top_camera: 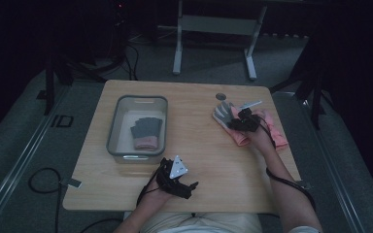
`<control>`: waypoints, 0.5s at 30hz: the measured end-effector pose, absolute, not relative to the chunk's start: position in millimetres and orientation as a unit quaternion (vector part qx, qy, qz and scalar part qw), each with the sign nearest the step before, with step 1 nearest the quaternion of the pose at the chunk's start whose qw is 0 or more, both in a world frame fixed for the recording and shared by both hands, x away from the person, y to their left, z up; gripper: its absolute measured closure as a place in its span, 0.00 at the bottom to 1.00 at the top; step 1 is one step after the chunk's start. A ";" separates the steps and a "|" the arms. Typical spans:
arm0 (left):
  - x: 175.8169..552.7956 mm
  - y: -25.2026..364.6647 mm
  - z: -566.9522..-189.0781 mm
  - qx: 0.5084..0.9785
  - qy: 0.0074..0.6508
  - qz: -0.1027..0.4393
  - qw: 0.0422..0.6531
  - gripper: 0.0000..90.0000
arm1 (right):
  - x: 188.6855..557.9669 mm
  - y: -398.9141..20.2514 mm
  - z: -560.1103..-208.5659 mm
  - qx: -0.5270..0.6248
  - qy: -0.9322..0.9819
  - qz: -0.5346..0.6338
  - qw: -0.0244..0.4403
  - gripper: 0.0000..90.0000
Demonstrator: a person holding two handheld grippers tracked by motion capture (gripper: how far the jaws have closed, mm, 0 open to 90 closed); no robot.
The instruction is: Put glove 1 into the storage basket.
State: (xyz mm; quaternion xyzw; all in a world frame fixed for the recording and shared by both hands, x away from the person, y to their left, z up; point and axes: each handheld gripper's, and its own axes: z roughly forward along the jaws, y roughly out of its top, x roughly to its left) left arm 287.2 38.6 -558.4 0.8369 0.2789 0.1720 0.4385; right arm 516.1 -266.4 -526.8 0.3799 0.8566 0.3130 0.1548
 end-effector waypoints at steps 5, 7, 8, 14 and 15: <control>289.5 40.9 -558.8 0.831 0.284 0.166 0.449 0.02 | 518.2 -266.3 -535.1 0.398 0.850 0.309 0.151 0.83; 289.0 41.9 -558.8 0.830 0.283 0.169 0.450 0.02 | 518.8 -265.2 -535.4 0.408 0.847 0.308 0.146 0.89; 288.8 42.0 -558.8 0.831 0.280 0.174 0.448 0.02 | 519.3 -264.7 -535.7 0.409 0.847 0.307 0.144 0.91; 291.9 41.6 -556.3 0.833 0.270 0.196 0.441 0.02 | 515.6 -259.7 -533.8 0.444 0.828 0.310 0.149 0.98; 292.1 42.2 -555.8 0.830 0.271 0.197 0.446 0.02 | 515.0 -259.7 -532.9 0.453 0.822 0.315 0.145 0.98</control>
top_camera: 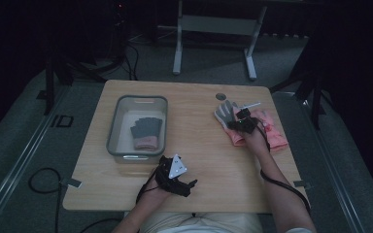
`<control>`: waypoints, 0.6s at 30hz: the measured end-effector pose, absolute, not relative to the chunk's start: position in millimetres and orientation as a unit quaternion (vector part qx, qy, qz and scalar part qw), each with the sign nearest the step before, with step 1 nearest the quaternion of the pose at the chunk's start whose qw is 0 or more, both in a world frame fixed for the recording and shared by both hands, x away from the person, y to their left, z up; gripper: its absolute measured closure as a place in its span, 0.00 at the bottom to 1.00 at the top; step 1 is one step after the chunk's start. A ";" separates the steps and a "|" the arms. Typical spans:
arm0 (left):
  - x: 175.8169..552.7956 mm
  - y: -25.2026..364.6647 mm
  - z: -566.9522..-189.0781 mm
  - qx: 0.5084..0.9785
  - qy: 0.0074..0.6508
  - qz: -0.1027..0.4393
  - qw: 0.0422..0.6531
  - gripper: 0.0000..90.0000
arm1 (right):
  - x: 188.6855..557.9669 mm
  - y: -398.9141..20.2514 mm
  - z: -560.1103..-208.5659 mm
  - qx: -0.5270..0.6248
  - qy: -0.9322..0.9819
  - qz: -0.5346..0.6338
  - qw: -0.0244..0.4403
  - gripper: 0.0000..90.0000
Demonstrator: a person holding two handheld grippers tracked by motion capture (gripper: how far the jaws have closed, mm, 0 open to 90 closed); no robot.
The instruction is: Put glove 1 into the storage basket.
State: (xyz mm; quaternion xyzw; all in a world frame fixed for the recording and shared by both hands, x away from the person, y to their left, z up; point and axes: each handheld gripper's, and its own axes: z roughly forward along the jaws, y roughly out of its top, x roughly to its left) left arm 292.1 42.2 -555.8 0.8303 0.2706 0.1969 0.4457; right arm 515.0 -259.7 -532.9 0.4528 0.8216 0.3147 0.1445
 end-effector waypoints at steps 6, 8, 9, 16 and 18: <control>291.9 43.2 -557.8 0.833 0.267 0.191 0.445 0.02 | 495.0 -258.5 -506.0 0.474 0.794 0.351 0.148 0.99; 293.0 41.9 -558.9 0.836 0.263 0.189 0.442 0.02 | 480.8 -260.1 -492.0 0.481 0.776 0.379 0.147 0.99; 293.1 41.1 -559.1 0.837 0.263 0.185 0.443 0.02 | 475.9 -260.7 -487.8 0.485 0.770 0.390 0.144 0.99; 292.8 37.3 -562.0 0.841 0.257 0.174 0.444 0.02 | 427.0 -251.9 -446.6 0.500 0.733 0.426 0.176 0.99; 293.3 37.5 -562.2 0.840 0.258 0.169 0.447 0.02 | 414.0 -246.3 -436.7 0.503 0.728 0.425 0.190 0.99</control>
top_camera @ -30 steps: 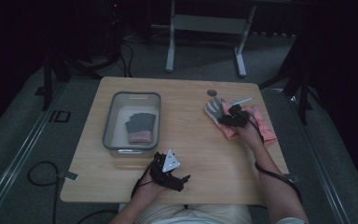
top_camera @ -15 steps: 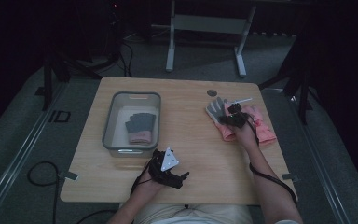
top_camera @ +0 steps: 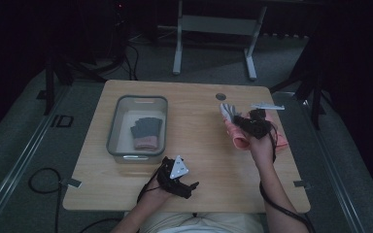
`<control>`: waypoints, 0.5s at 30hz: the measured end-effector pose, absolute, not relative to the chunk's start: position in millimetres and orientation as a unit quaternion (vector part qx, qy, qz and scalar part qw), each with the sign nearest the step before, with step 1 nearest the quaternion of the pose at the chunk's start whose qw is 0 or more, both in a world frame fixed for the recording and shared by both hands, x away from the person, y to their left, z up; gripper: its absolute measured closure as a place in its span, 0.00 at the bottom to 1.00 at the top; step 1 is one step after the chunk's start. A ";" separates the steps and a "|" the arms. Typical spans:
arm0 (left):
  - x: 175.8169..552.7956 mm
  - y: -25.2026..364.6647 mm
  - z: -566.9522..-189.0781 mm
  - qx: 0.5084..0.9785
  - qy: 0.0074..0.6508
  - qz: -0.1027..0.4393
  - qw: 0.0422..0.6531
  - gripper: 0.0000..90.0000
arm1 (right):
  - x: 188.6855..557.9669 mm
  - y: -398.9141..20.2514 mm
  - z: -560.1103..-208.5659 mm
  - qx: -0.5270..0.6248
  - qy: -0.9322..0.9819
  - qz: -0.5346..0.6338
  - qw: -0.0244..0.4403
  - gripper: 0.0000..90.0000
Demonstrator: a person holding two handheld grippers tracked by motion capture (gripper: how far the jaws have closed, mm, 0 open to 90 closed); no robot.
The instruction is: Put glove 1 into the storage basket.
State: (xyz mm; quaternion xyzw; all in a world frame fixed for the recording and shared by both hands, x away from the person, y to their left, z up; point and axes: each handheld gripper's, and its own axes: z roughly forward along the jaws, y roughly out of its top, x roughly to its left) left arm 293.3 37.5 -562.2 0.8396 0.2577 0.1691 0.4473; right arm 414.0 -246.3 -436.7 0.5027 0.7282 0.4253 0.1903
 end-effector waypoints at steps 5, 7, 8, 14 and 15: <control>292.6 37.6 -562.4 0.839 0.258 0.168 0.449 0.02 | 387.0 -238.8 -424.8 0.521 0.706 0.439 0.193 0.99; 292.3 37.5 -562.3 0.838 0.258 0.169 0.450 0.02 | 379.3 -236.8 -424.8 0.527 0.701 0.443 0.189 0.99; 292.2 37.5 -562.3 0.838 0.257 0.170 0.450 0.02 | 375.6 -235.5 -425.4 0.529 0.698 0.444 0.191 0.99; 291.9 37.8 -562.8 0.837 0.258 0.169 0.451 0.02 | 366.0 -229.9 -442.8 0.545 0.697 0.422 0.195 0.99; 291.8 37.8 -562.8 0.837 0.259 0.168 0.452 0.02 | 365.7 -228.2 -446.5 0.548 0.698 0.417 0.194 0.99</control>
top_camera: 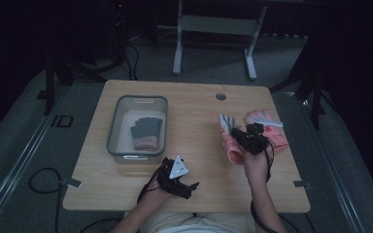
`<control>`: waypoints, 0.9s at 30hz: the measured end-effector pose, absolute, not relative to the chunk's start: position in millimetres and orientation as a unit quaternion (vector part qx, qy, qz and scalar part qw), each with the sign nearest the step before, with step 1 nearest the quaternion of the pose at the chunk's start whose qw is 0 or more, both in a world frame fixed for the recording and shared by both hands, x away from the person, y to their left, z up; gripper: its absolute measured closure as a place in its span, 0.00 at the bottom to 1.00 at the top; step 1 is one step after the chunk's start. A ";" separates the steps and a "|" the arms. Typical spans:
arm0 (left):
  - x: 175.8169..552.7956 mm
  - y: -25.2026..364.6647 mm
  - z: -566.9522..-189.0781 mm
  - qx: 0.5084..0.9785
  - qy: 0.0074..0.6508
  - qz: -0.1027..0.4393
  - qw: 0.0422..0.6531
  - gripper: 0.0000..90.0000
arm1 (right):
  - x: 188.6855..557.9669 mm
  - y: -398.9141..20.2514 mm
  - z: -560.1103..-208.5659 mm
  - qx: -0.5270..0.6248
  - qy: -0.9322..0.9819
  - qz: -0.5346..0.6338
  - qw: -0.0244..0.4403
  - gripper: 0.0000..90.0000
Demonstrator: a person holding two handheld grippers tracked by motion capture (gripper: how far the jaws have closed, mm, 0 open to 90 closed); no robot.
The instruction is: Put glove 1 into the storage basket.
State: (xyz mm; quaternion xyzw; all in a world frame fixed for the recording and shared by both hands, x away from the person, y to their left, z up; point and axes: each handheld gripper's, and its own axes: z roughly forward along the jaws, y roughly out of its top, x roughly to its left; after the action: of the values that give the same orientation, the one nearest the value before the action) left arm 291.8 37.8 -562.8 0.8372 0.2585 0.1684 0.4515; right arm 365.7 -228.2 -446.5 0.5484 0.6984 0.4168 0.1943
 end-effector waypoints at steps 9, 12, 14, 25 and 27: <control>291.2 38.3 -563.9 0.838 0.258 0.166 0.452 0.02 | 377.0 -209.1 -487.2 0.559 0.712 0.388 0.171 0.99; 290.9 38.0 -564.0 0.838 0.257 0.167 0.452 0.02 | 380.9 -200.7 -496.4 0.556 0.722 0.378 0.165 0.99; 290.6 37.7 -564.4 0.838 0.257 0.166 0.451 0.02 | 384.4 -197.5 -503.3 0.558 0.722 0.377 0.157 0.99; 289.6 37.7 -564.3 0.839 0.253 0.164 0.452 0.02 | 392.9 -176.1 -531.1 0.569 0.729 0.359 0.126 0.98; 289.4 37.9 -564.0 0.839 0.252 0.165 0.453 0.02 | 393.5 -175.5 -533.5 0.575 0.724 0.361 0.124 0.97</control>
State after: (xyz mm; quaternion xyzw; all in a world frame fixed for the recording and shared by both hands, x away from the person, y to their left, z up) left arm 289.4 37.9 -564.0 0.8392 0.2524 0.1647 0.4527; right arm 393.5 -175.5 -533.5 0.5747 0.7237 0.3614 0.1243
